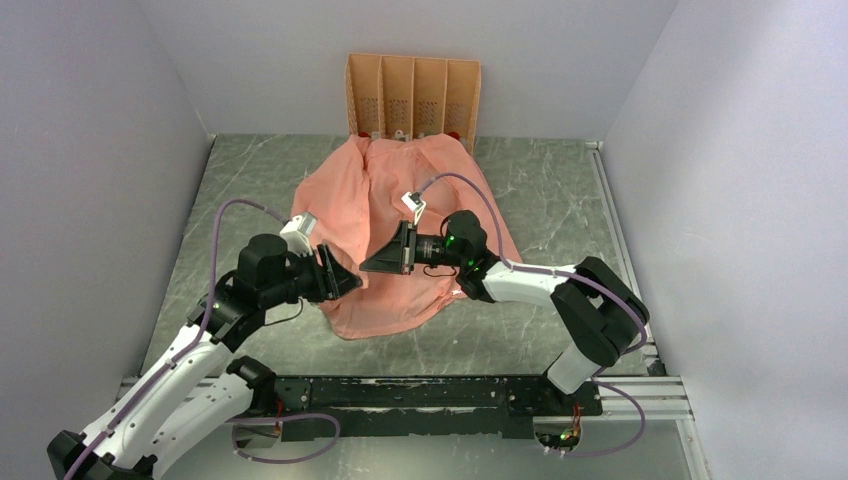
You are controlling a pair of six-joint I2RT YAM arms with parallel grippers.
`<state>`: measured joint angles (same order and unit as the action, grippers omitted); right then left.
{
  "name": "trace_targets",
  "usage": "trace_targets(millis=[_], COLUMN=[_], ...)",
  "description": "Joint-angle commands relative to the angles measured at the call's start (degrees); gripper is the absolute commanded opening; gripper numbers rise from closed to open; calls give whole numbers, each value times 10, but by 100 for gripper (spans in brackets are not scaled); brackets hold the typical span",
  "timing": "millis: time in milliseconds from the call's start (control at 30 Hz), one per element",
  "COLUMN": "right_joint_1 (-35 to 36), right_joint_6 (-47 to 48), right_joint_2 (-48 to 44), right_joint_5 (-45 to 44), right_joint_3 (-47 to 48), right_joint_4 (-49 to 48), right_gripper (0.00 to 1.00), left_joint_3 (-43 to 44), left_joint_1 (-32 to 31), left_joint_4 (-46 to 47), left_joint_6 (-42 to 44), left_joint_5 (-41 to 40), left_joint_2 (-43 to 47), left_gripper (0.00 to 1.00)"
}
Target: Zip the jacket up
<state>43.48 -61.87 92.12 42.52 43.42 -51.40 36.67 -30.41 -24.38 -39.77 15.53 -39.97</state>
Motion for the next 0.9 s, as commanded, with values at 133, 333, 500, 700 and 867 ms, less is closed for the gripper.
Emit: trace_targets(millis=[133,333,500,700,867], right_joint_1=[-9,-11,-11,-11,-11], right_joint_6=[-66,-121,-171,-175,-168], right_joint_2=[-6,17,35,32,26], right_joint_5=[39,51,61,62,62], right_joint_3=[-30,-44,-48,-45,-44], right_joint_4=[-112,-192,-252,-251,-242], right_gripper=[0,0,0,0,0], left_joint_3=[-40,-62,-76,-93,-103], left_joint_1=[4,4,4,4,4], left_joint_4=[107,160,184,230,239], left_joint_6=[-41,-47,-50,-59,-66], left_joint_5=[62,102,124,173,187], left_joint_2=[33,53,66,58,65], left_gripper=[50,50,53,52,50])
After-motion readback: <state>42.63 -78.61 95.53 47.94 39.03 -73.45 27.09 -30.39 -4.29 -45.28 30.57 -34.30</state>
